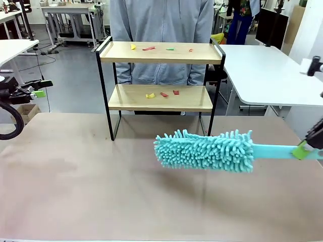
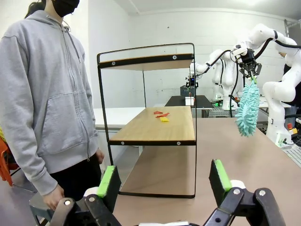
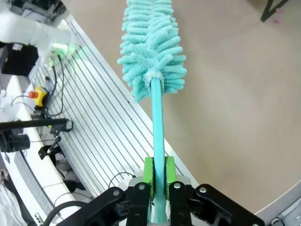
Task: Clean the shelf.
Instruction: Clean the specific section of the Shelf indicated by the human with the Duster.
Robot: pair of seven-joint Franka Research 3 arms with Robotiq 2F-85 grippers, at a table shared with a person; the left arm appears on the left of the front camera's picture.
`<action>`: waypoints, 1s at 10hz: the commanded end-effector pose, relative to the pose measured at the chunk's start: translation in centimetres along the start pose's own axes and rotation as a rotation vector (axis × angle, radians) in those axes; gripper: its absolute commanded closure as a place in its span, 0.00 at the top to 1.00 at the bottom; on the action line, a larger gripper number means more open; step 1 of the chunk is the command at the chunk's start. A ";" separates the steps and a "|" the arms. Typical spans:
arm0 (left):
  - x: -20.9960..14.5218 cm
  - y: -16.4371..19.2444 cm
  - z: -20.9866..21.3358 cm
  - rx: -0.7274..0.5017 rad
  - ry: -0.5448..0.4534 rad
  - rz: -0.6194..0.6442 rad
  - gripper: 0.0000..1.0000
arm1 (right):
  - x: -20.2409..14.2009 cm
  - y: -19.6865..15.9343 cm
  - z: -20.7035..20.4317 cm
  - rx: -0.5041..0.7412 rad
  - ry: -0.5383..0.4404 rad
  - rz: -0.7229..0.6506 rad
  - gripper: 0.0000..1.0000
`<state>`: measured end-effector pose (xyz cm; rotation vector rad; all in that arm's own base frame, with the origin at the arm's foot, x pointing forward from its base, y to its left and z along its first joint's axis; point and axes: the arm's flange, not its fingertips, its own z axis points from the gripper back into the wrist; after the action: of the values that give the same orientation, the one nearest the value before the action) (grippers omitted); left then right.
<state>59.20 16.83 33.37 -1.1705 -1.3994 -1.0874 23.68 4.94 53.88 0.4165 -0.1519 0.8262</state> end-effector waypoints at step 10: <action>0.3 -0.1 -0.1 -0.001 0.000 -0.004 1.00 | -0.3 0.0 0.1 -0.007 0.012 0.022 0.13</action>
<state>59.20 16.83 33.37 -1.1705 -1.3994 -1.0874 23.50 4.63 53.71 0.3949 -0.1454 0.8708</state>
